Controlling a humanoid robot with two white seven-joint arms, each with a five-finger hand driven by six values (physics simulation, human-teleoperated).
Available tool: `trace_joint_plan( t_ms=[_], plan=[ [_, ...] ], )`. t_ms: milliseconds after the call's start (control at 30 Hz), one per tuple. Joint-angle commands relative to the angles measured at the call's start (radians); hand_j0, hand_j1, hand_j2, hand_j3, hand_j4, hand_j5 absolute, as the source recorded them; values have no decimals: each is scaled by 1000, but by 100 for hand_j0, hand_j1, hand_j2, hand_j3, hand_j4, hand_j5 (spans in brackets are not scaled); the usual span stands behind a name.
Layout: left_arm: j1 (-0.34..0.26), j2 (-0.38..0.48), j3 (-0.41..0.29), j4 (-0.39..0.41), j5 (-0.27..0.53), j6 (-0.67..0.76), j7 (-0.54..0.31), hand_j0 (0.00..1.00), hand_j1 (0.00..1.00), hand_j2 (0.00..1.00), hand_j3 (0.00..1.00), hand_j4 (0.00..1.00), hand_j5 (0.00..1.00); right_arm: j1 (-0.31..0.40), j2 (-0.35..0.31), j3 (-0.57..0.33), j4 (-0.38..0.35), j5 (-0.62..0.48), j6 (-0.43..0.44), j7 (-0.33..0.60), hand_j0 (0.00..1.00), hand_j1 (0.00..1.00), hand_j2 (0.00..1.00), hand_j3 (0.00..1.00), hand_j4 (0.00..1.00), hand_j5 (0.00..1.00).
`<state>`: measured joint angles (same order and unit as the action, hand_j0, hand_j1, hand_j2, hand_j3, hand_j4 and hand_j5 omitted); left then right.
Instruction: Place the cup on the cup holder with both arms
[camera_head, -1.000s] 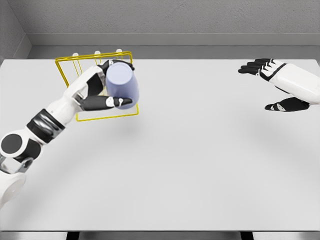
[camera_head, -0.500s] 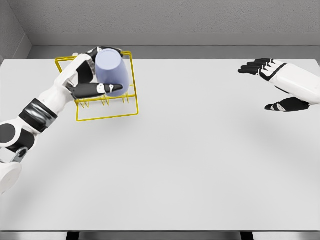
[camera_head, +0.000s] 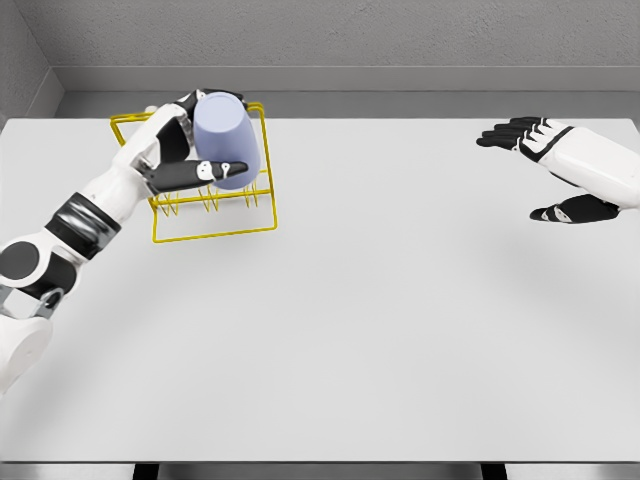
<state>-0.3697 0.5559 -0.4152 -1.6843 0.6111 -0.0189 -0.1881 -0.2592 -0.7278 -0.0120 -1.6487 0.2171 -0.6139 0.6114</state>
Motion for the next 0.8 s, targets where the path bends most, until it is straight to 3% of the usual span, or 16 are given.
trace_joint_plan(
  t_ms=[0, 167, 333, 400, 667, 767],
  plan=[
    [0, -10, -2, 6, 2, 0, 1, 63, 63, 63, 63, 63, 63, 0, -1, 0, 0, -7, 3, -1, 100, 100, 100, 100, 100, 100],
    [0, -20, -4, 8, 1, 0, -1, 65, 65, 65, 65, 65, 65, 0, -1, 0, 0, -7, 3, -1, 100, 100, 100, 100, 100, 100],
    [-11, -22, -4, 9, -8, 5, -1, 94, 94, 94, 94, 94, 94, 2, -1, 0, 0, -7, 3, -1, 100, 100, 100, 100, 100, 100],
    [-14, -22, -5, 12, -10, 5, -1, 100, 100, 100, 100, 100, 100, 2, -1, 0, 0, -7, 3, -1, 100, 100, 100, 100, 100, 100],
    [-25, -24, -13, 12, -11, 7, 1, 99, 99, 99, 99, 99, 99, 0, -1, 0, 0, -7, 3, -1, 100, 100, 100, 100, 100, 100],
    [-25, -30, -13, 12, -11, 7, 1, 88, 88, 88, 88, 88, 88, 0, -1, 0, 1, -7, 3, -1, 100, 100, 100, 100, 100, 100]
  ],
)
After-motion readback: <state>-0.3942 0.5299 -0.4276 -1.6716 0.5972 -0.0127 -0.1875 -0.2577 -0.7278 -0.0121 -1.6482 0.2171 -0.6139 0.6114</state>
